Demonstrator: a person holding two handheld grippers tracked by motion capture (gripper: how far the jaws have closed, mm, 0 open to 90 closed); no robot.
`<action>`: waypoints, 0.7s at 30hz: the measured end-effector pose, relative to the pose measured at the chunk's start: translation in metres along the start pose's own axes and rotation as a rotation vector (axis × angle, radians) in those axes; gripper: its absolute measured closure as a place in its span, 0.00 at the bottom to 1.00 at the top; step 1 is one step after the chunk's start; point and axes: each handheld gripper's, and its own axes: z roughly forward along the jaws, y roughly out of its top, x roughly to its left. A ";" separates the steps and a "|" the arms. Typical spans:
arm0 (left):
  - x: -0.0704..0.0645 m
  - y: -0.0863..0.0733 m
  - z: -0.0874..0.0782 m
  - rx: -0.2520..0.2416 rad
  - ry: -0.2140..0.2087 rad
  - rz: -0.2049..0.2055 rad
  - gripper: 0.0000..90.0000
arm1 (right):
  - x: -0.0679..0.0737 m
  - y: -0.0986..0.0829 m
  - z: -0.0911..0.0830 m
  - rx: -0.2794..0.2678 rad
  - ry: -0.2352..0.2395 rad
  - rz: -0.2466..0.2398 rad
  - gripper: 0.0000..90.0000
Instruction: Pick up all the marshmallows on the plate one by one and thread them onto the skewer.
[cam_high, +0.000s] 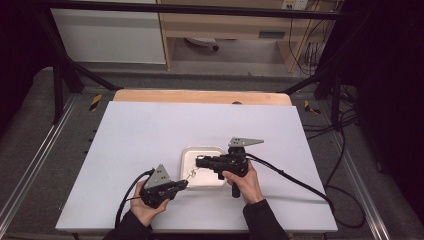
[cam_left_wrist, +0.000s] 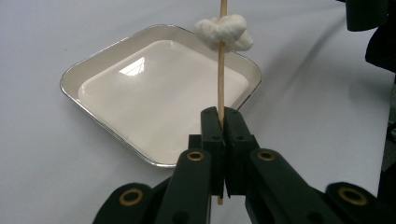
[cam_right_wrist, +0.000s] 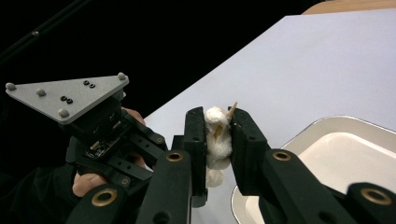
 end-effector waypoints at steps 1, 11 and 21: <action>0.000 0.000 0.000 -0.001 0.000 -0.001 0.99 | 0.000 0.000 0.000 0.002 0.001 0.002 0.87; 0.000 0.000 0.001 0.007 -0.004 0.002 0.99 | 0.000 -0.003 0.001 0.005 -0.002 0.001 0.87; -0.005 0.007 0.002 -0.016 0.007 0.022 0.98 | -0.003 -0.018 0.012 0.083 0.023 0.020 0.86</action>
